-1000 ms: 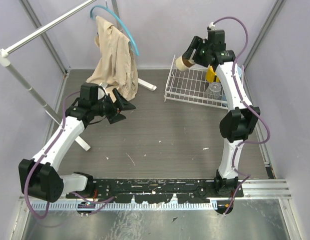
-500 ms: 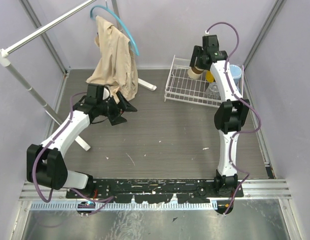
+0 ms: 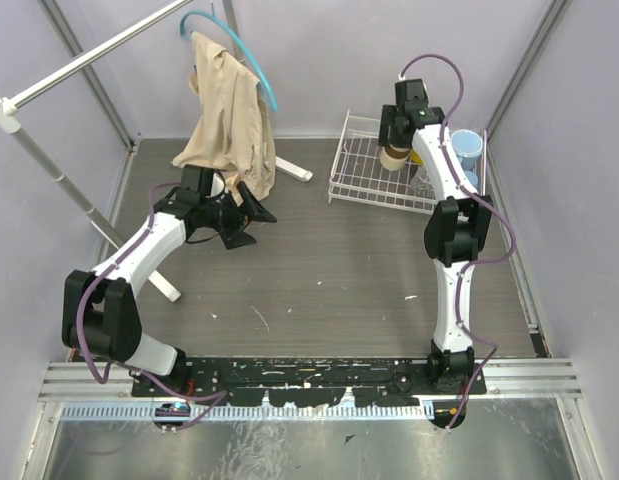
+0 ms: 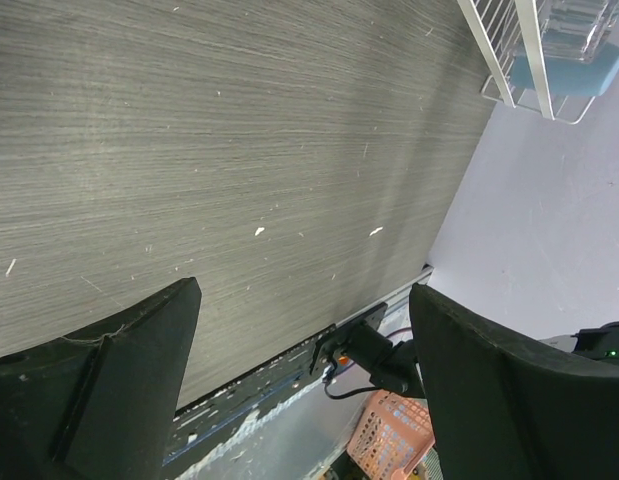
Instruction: Load the cups into the dish rack
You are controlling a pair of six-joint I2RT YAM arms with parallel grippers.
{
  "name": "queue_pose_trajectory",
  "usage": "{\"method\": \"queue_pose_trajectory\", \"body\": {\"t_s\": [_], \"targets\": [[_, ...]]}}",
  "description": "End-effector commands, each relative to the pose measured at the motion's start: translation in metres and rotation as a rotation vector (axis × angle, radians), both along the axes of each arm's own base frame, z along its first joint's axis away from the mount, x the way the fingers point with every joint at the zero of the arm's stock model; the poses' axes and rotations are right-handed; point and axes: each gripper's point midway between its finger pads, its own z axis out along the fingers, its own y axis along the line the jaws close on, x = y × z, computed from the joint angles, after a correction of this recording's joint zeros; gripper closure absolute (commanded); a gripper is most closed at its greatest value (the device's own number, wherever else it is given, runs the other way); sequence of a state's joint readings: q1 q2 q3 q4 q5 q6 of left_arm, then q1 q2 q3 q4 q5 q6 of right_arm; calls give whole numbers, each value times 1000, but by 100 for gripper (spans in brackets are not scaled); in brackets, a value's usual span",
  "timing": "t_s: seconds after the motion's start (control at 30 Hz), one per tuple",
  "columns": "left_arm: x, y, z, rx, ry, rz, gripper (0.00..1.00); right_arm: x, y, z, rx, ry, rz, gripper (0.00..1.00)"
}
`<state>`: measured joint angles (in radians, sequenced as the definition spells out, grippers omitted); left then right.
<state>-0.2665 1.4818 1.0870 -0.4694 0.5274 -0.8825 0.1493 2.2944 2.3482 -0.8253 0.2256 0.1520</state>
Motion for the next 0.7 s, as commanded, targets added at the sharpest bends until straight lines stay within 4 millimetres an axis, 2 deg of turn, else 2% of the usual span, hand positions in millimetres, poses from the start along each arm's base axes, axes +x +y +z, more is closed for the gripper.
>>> {"method": "queue_pose_trajectory", "body": {"t_s": [0.0,0.07,0.3,0.67], "targets": [[10,-7,16,-40,-57,-28,8,-11,4,21,-22,-45,19,79],[9,-7,17,-43,-58,-30,8,-17,9,22,-11,-46,30,80],[3,-6,17,-45,-67,-37,8,-32,26,6,-18,-13,60,80],[-3,-4,21,-45,-77,-40,8,-38,26,7,-65,-4,48,80]]}}
